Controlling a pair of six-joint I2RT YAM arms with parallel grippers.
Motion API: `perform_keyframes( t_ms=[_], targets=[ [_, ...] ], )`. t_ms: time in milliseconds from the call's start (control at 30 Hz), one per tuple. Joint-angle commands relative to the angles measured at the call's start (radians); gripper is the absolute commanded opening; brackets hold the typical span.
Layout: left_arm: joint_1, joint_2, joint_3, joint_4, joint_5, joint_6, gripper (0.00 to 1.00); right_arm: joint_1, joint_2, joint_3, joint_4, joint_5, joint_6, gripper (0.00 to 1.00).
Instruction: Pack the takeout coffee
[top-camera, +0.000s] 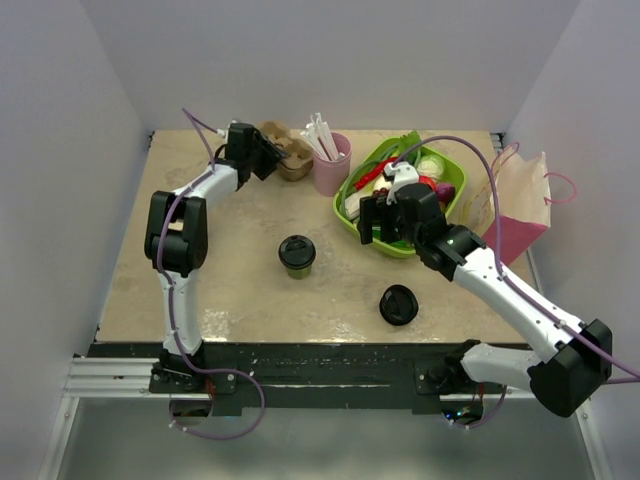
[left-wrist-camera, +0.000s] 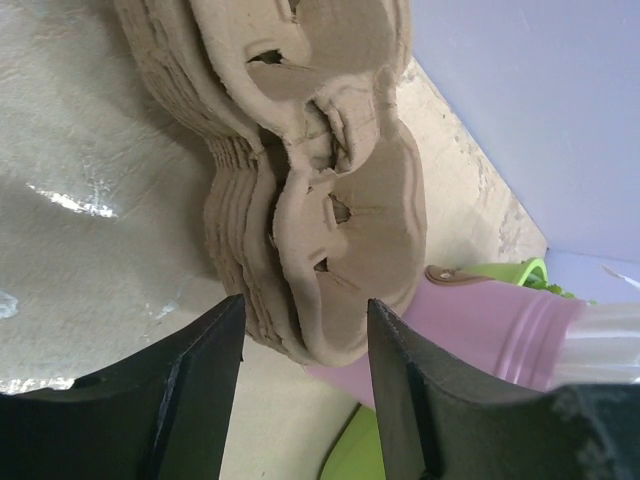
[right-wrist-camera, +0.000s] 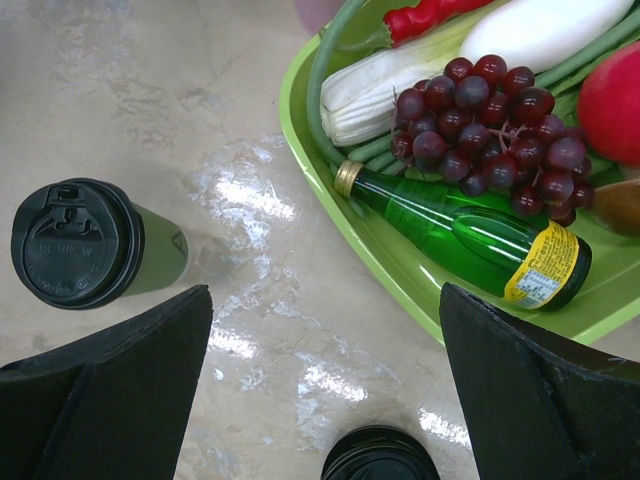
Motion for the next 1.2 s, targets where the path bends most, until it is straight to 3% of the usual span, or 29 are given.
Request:
perform_keyframes(
  t_ms=[0, 200, 433, 667, 1167],
  targets=[
    [0.011, -0.037, -0.032, 0.100, -0.041, -0.025, 0.57, 0.000, 0.005, 0.053, 0.015, 0.037, -0.019, 0.98],
    [0.013, -0.004, -0.009, 0.134, 0.007, -0.047, 0.55, -0.002, 0.007, 0.055, 0.006, 0.035, -0.013, 0.98],
    [0.011, -0.005, 0.030, 0.033, -0.069, -0.005, 0.55, -0.002, 0.014, 0.050, 0.023, 0.043, -0.008, 0.98],
    [0.008, 0.041, 0.076, 0.033, -0.009, -0.019, 0.50, -0.002, 0.039, 0.058, 0.027, 0.021, -0.001, 0.98],
    [-0.015, 0.024, 0.148, -0.091, -0.153, 0.067, 0.47, -0.002, 0.088, 0.062, 0.050, -0.005, -0.001, 0.98]
  ],
)
